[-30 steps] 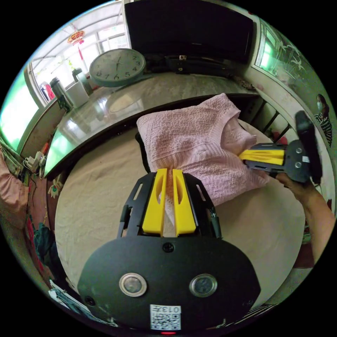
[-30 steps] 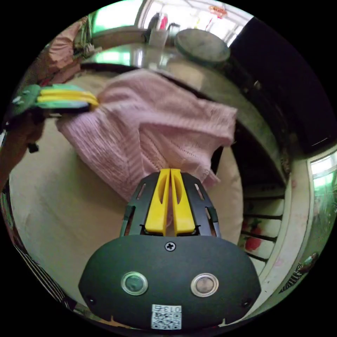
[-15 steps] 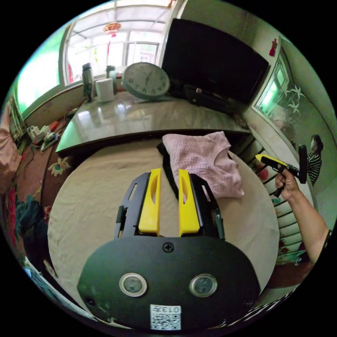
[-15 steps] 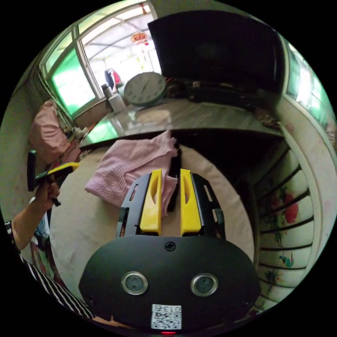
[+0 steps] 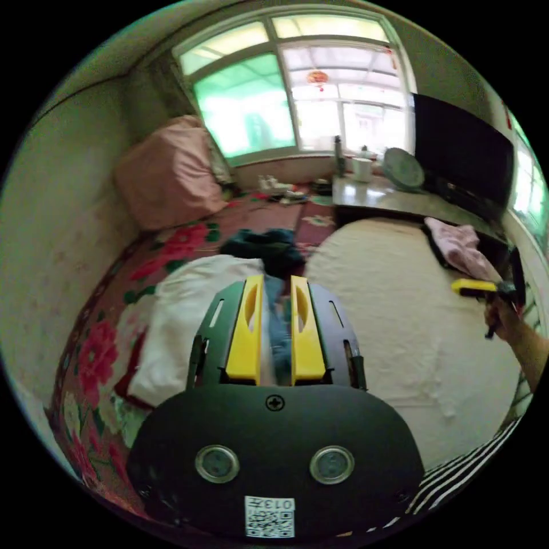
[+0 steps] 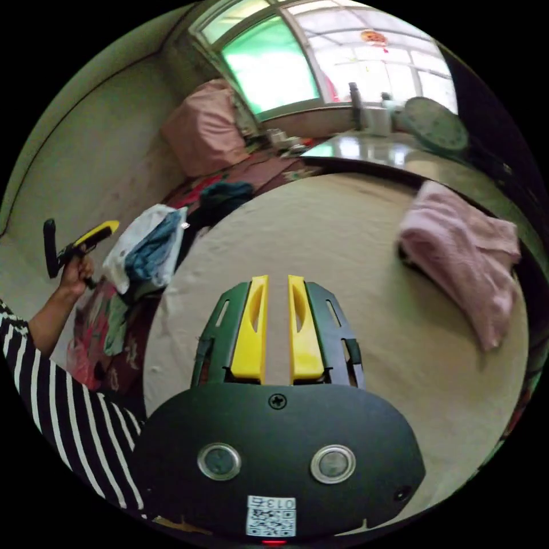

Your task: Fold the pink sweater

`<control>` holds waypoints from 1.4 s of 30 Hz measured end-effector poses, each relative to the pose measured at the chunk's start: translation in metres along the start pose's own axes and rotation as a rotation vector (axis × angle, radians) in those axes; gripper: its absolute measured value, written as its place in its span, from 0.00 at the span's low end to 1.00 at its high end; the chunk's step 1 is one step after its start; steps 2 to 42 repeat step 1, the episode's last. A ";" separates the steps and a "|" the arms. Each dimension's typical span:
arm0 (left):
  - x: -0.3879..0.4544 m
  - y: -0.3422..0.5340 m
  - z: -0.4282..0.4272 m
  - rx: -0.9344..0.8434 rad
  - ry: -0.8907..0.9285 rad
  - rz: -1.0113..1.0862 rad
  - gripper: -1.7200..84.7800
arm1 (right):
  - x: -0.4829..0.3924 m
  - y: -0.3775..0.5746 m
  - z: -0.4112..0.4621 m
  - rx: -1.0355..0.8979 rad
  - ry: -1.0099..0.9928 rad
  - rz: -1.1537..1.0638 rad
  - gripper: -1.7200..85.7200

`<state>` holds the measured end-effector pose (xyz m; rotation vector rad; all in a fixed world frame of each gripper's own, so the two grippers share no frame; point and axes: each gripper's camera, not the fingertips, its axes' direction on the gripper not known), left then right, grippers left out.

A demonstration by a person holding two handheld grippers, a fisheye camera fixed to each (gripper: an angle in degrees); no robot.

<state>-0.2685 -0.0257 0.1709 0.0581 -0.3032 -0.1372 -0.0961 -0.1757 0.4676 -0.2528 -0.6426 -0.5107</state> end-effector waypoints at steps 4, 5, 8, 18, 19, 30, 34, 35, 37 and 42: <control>-0.046 0.004 -0.006 -0.010 -0.055 -0.050 0.12 | -0.037 -0.012 0.020 -0.024 -0.056 -0.042 0.09; -0.046 0.004 -0.006 -0.010 -0.055 -0.050 0.12 | -0.037 -0.012 0.020 -0.024 -0.056 -0.042 0.09; -0.046 0.004 -0.006 -0.010 -0.055 -0.050 0.12 | -0.037 -0.012 0.020 -0.024 -0.056 -0.042 0.09; -0.046 0.004 -0.006 -0.010 -0.055 -0.050 0.12 | -0.037 -0.012 0.020 -0.024 -0.056 -0.042 0.09; -0.046 0.004 -0.006 -0.010 -0.055 -0.050 0.12 | -0.037 -0.012 0.020 -0.024 -0.056 -0.042 0.09; -0.046 0.004 -0.006 -0.010 -0.055 -0.050 0.12 | -0.037 -0.012 0.020 -0.024 -0.056 -0.042 0.09; -0.046 0.004 -0.006 -0.010 -0.055 -0.050 0.12 | -0.037 -0.012 0.020 -0.024 -0.056 -0.042 0.09; -0.046 0.004 -0.006 -0.010 -0.055 -0.050 0.12 | -0.037 -0.012 0.020 -0.024 -0.056 -0.042 0.09; -0.046 0.004 -0.006 -0.010 -0.055 -0.050 0.12 | -0.037 -0.012 0.020 -0.024 -0.056 -0.042 0.09; -0.046 0.004 -0.006 -0.010 -0.055 -0.050 0.12 | -0.037 -0.012 0.020 -0.024 -0.056 -0.042 0.09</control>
